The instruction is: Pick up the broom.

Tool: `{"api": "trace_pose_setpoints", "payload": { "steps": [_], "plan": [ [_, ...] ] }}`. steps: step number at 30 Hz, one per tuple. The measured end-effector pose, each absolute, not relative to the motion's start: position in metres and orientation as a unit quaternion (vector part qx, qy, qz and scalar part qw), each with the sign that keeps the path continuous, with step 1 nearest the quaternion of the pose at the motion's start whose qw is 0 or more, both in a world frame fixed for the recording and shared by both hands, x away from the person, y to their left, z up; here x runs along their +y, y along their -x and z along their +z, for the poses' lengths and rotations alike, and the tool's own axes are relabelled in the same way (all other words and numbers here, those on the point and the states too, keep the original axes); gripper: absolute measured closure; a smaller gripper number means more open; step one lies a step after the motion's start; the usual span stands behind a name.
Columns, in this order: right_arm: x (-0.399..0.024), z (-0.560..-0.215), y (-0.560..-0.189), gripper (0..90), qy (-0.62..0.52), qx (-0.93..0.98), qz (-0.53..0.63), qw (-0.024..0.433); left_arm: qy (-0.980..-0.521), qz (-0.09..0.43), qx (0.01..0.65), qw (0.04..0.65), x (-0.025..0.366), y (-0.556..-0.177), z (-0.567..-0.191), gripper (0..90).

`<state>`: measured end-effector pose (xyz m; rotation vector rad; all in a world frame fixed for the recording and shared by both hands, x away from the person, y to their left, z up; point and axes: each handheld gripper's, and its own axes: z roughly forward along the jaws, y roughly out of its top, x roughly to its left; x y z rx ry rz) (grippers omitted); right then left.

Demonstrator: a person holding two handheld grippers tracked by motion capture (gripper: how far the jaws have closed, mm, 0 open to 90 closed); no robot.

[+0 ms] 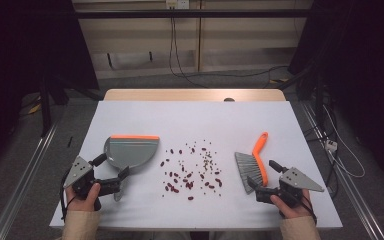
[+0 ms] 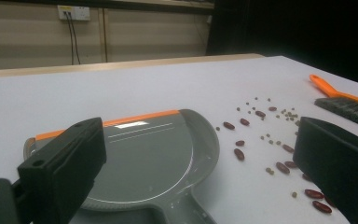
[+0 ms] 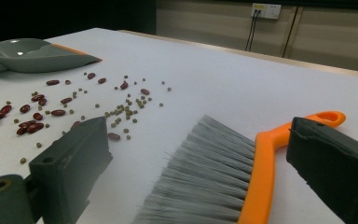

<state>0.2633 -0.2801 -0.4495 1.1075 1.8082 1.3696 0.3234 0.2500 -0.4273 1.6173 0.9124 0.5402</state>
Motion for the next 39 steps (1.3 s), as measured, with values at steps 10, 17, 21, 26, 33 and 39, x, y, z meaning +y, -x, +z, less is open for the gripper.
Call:
{"api": "trace_pose_setpoints", "payload": {
  "steps": [10, 17, 21, 26, 33, 39],
  "plan": [
    [-0.279, -0.447, -0.267, 5.1, -0.419, 0.688, 0.506, 0.309, -0.686, 0.231, 0.388, 0.570, 0.252, -0.324, -0.427, 2.4],
    [-0.277, -0.444, -0.280, 5.1, -0.435, 0.683, 0.493, 0.319, -0.686, 0.231, 0.388, 0.570, 0.252, -0.325, -0.426, 2.4],
    [-0.280, -0.441, -0.287, 6.1, -0.452, 0.686, 0.471, 0.321, -0.685, 0.231, 0.389, 0.571, 0.252, -0.325, -0.426, 2.4],
    [-0.284, -0.437, -0.303, 6.6, -0.481, 0.679, 0.449, 0.327, -0.686, 0.232, 0.386, 0.572, 0.250, -0.326, -0.425, 2.4],
    [-0.285, -0.438, -0.326, 6.7, -0.510, 0.677, 0.419, 0.326, -0.681, 0.230, 0.387, 0.577, 0.249, -0.329, -0.424, 2.4],
    [-0.288, -0.439, -0.335, 6.7, -0.528, 0.673, 0.401, 0.329, -0.685, 0.226, 0.383, 0.578, 0.248, -0.330, -0.425, 2.4]
  ]
}}
